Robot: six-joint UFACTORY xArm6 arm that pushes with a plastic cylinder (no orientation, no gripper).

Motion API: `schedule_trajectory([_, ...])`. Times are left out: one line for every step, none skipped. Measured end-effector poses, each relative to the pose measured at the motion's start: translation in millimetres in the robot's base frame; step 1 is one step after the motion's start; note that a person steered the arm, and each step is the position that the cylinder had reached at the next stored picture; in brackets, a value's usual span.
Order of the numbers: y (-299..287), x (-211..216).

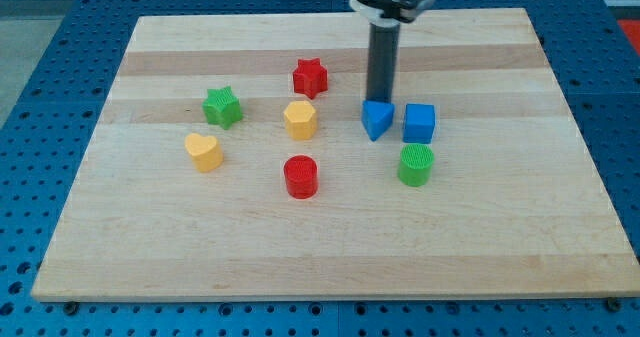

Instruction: Push the cube to the right of the green circle

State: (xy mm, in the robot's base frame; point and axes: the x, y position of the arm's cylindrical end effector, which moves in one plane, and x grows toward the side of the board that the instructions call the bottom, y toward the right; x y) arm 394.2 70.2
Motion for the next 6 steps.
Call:
schedule_trajectory([15,11])
schedule_trajectory([26,14])
schedule_trajectory([56,26])
schedule_trajectory([66,27])
schedule_trajectory([67,26])
schedule_trajectory([74,41])
